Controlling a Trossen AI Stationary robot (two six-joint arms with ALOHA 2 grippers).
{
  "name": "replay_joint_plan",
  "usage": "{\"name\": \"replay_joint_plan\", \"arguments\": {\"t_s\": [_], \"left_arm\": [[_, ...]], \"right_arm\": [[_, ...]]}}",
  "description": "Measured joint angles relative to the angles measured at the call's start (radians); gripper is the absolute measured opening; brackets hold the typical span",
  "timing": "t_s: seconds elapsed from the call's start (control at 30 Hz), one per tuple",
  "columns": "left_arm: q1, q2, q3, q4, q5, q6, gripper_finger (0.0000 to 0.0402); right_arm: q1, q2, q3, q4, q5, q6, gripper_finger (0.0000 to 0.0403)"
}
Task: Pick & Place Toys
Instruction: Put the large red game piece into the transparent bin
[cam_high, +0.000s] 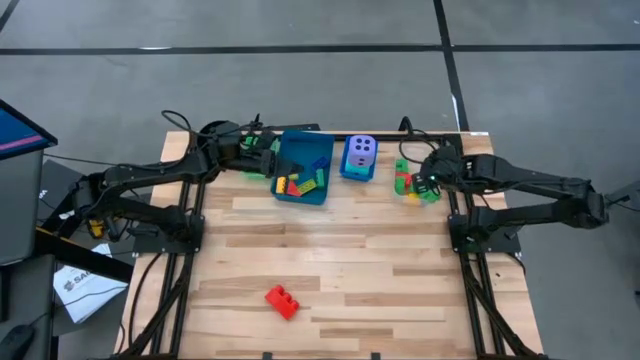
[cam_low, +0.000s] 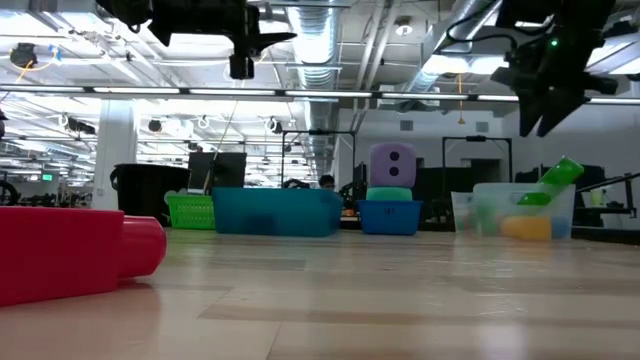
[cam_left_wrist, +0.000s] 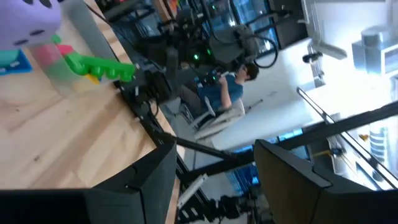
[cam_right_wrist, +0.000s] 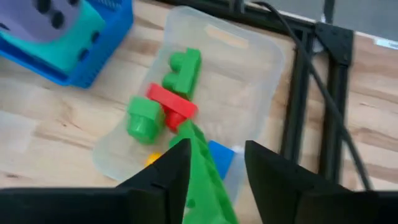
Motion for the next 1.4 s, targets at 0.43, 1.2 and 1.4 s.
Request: {"name": "replay_joint_plan", "arguments": {"t_s": [0.43, 1.2, 1.4], "left_arm": [[0.000, 0.000, 0.000, -0.002, -0.033, 0.000, 0.0209], [-0.447, 0.000, 0.000, -0.563, -0.215, 0.815, 0.0209], [-0.540, 0.000, -0.001, -0.774, -0.268, 0.938, 0.0229]], "right_arm": [[0.126, -0.010, 0.097, 0.264, -0.092, -0.227, 0.0141], [0.572, 0.435, 0.112, 1.122, -0.420, -0.039, 0.0232], [0.582, 0.544, 0.121, 1.370, -0.422, -0.023, 0.0250]]}}
